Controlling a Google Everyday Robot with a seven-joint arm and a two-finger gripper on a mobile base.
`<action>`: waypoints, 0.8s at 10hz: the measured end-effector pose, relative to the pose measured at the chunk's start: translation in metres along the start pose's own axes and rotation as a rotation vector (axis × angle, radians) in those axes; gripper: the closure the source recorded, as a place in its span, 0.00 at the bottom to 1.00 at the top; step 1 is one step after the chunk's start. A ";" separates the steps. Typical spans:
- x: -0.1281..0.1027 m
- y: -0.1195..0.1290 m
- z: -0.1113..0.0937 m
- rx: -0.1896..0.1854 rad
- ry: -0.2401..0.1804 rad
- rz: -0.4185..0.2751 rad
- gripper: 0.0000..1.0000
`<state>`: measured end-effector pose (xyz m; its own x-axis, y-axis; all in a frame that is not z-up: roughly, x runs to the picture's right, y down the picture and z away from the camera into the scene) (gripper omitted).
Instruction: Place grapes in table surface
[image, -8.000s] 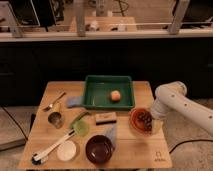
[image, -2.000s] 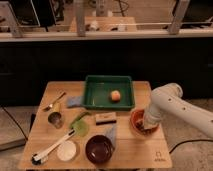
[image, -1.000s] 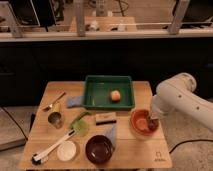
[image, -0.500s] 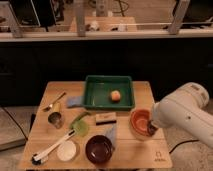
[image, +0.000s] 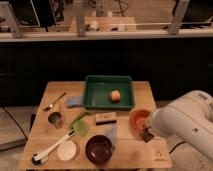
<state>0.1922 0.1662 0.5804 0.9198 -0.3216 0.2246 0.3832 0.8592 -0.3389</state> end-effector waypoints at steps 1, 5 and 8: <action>-0.004 0.002 0.005 -0.014 -0.037 -0.032 1.00; -0.016 0.011 0.041 -0.109 -0.206 -0.159 1.00; -0.027 0.015 0.064 -0.185 -0.278 -0.241 1.00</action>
<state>0.1673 0.2135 0.6277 0.7537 -0.3635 0.5475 0.6171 0.6780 -0.3993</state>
